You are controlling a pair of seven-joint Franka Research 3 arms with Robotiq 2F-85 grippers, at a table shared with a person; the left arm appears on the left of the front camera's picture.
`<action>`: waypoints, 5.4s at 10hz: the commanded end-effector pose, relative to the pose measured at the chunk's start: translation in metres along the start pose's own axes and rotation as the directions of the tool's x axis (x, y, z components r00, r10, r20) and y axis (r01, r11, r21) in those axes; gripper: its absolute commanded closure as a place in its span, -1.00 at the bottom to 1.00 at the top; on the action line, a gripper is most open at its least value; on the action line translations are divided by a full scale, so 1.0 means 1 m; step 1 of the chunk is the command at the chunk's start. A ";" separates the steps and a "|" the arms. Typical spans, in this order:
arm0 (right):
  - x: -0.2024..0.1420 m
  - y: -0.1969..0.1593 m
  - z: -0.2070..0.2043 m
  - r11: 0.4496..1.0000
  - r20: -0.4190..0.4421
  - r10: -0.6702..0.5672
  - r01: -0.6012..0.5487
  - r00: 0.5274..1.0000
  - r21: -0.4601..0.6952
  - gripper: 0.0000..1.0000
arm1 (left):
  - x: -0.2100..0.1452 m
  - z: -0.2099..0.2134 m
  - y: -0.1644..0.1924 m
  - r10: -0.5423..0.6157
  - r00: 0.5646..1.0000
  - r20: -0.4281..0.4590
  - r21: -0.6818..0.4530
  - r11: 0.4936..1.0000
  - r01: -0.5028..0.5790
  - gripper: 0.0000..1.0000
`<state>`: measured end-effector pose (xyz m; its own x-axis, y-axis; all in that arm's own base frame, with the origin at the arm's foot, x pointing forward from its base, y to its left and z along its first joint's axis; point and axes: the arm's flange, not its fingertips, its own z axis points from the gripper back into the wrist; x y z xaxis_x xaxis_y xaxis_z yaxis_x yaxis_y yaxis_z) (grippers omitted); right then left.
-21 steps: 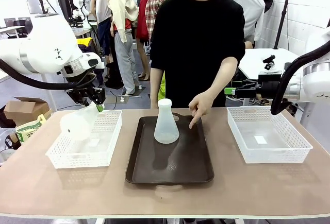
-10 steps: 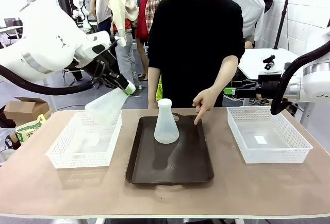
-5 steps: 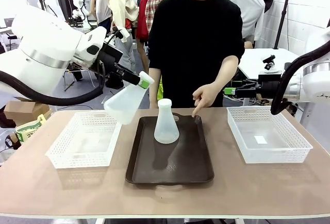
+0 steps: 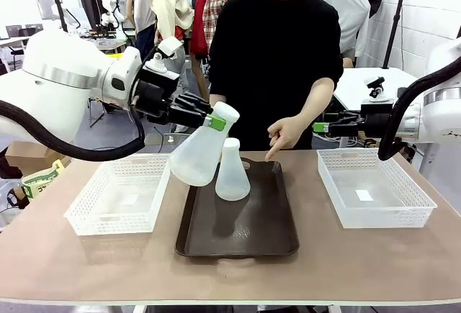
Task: Prepare the laboratory tools.
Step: Place the picked Big flask upright in the Handle tray as directed by the person.
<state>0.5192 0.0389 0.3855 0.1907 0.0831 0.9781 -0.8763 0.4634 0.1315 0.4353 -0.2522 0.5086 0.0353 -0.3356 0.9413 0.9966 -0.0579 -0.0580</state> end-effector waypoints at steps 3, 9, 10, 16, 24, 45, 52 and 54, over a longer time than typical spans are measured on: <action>0.000 0.002 -0.001 1.000 -0.005 0.001 -0.001 1.000 -0.004 -1.00 | -0.017 0.023 0.013 0.142 0.982 0.125 0.186 0.969 -0.164 1.00; 0.000 0.002 -0.001 1.000 -0.005 0.001 -0.001 1.000 -0.004 -1.00 | -0.041 0.011 0.011 0.107 0.985 0.138 -0.053 0.993 -0.101 1.00; 0.000 0.002 -0.001 1.000 -0.005 0.001 -0.001 1.000 -0.004 -1.00 | -0.058 -0.004 0.015 0.119 0.982 0.147 -0.097 0.990 -0.105 1.00; 0.000 0.002 -0.001 1.000 -0.005 0.001 -0.001 1.000 -0.004 -1.00 | -0.137 -0.080 0.031 -0.118 0.938 0.327 -0.058 0.988 0.145 1.00; 0.000 0.002 -0.001 1.000 -0.005 0.001 -0.001 1.000 -0.004 -1.00 | -0.175 -0.101 0.062 -0.100 0.933 0.347 -0.024 0.993 0.115 1.00; 0.000 0.002 -0.001 1.000 -0.005 0.001 -0.001 1.000 -0.004 -1.00 | -0.169 -0.089 0.045 0.011 0.983 0.185 -0.123 0.992 0.012 -1.00; 0.000 0.002 -0.001 1.000 -0.005 0.001 -0.001 1.000 -0.004 -1.00 | -0.169 -0.089 0.045 0.011 0.983 0.185 -0.123 0.992 0.012 -1.00; 0.000 0.002 -0.001 1.000 -0.005 0.001 -0.001 1.000 -0.004 -1.00 | -0.169 -0.089 0.045 0.011 0.983 0.185 -0.123 0.992 0.012 -1.00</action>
<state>0.5191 0.0389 0.3857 0.1904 0.0831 0.9782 -0.8764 0.4633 0.1313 0.4665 -0.2798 0.3159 0.0690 -0.1598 0.9847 0.9800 -0.1737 -0.0969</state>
